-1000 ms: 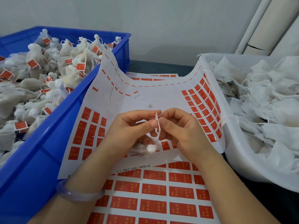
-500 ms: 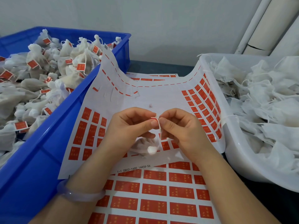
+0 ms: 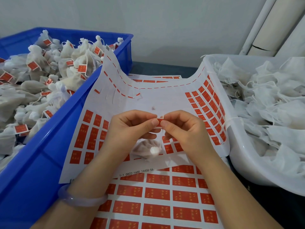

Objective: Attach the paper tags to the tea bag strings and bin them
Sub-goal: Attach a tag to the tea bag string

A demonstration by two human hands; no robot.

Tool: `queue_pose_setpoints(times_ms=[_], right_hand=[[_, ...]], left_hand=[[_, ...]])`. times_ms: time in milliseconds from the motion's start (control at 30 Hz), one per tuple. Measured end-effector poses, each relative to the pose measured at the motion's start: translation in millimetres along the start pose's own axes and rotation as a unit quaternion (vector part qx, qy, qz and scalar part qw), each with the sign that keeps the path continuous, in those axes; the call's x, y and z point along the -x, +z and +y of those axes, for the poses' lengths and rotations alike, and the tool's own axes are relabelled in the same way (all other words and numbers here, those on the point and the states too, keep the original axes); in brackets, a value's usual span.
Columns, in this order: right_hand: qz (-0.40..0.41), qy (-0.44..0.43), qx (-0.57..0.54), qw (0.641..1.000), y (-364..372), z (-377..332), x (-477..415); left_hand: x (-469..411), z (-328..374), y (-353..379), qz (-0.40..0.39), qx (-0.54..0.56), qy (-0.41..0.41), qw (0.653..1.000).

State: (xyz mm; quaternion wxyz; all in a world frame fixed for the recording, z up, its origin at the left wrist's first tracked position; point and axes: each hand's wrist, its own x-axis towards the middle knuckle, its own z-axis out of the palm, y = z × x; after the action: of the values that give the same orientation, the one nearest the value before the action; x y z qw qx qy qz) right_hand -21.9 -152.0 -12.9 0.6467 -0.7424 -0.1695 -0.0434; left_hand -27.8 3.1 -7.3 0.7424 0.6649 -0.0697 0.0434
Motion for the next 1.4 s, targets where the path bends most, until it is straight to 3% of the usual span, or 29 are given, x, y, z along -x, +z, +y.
queue_pose_setpoints(times_ms=[467,767,1000,1100,1233,1400], right_hand=[[0.018,-0.023,0.064,0.997,1.6,5.3,-0.6],[0.022,0.005,0.061,0.998,1.6,8.4,-1.0],[0.013,-0.008,0.082,0.996,4.3,5.9,-1.5],[-0.051,0.076,-0.006,0.996,-1.7,3.5,-1.7],[-0.194,0.086,0.086,0.973,-6.2,2.8,-0.4],[-0.097,0.023,0.169,0.981,6.3,9.9,2.8]], left_hand=[[-0.8,-0.5,1.4,0.004,-0.039,-0.017,0.999],[-1.5,-3.1,-0.3,-0.005,-0.065,-0.050,0.997],[-1.7,-3.0,-0.4,0.032,-0.089,0.001,0.996],[-2.7,-2.8,0.0,0.062,-0.101,0.021,0.993],[-4.2,-4.2,-2.5,0.101,-0.076,0.015,0.992],[-4.7,-7.7,-2.8,0.134,-0.063,0.012,0.989]])
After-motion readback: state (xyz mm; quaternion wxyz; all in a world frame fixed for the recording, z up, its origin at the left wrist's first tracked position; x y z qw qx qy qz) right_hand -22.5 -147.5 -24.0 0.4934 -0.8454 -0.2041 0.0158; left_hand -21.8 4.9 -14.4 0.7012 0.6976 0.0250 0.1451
